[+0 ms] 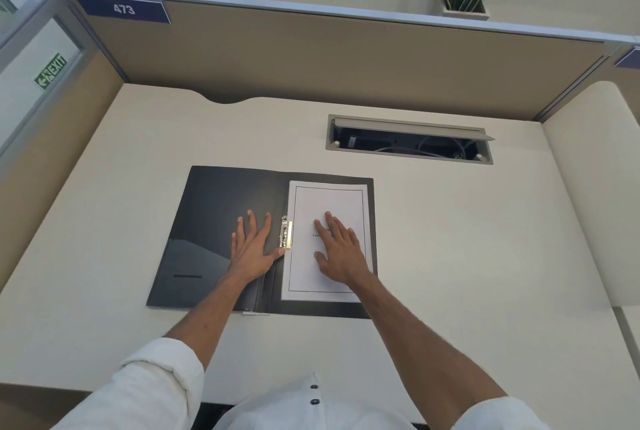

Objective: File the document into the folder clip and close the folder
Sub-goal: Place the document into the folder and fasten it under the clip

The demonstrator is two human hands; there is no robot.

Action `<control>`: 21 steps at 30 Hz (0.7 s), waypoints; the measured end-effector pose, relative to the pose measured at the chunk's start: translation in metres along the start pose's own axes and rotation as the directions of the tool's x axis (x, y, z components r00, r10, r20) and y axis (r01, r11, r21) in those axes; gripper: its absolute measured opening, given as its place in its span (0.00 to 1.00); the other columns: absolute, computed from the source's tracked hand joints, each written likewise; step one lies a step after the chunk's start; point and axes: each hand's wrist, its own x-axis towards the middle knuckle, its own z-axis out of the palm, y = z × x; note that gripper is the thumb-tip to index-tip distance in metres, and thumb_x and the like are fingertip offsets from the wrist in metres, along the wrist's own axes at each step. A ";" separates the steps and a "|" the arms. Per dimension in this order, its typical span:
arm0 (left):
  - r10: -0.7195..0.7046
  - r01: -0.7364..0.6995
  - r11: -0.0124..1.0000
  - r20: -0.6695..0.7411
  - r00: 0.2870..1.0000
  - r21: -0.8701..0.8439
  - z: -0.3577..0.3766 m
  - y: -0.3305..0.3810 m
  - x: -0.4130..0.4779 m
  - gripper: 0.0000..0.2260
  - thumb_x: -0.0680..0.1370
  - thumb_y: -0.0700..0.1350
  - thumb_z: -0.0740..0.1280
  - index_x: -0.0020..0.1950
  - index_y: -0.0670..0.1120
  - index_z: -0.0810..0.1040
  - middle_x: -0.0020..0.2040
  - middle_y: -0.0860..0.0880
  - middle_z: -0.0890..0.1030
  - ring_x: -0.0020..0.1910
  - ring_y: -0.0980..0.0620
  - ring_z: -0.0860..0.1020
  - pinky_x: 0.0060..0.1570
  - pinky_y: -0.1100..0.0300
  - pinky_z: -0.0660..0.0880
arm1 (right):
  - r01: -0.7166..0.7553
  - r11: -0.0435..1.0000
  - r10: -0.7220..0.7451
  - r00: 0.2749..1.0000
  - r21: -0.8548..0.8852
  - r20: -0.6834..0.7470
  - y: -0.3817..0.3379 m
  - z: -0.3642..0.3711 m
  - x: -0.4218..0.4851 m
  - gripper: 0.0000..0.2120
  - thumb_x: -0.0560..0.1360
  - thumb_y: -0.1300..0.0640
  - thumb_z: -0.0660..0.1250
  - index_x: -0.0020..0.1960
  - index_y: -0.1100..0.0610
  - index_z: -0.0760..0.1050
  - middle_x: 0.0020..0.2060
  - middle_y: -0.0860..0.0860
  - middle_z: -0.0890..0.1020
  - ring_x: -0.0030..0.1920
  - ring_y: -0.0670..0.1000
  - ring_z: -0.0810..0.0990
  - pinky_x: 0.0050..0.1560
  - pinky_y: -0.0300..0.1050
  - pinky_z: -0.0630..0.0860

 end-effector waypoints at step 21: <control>-0.003 0.003 0.998 0.008 1.000 0.056 0.006 0.003 -0.006 0.44 0.83 0.68 0.60 0.87 0.56 0.35 0.86 0.44 0.29 0.85 0.38 0.30 0.83 0.34 0.39 | -0.002 1.000 0.002 1.000 -0.009 -0.006 0.001 0.004 0.003 0.37 0.85 0.45 0.61 0.87 0.47 0.45 0.87 0.51 0.39 0.86 0.55 0.40 0.85 0.63 0.44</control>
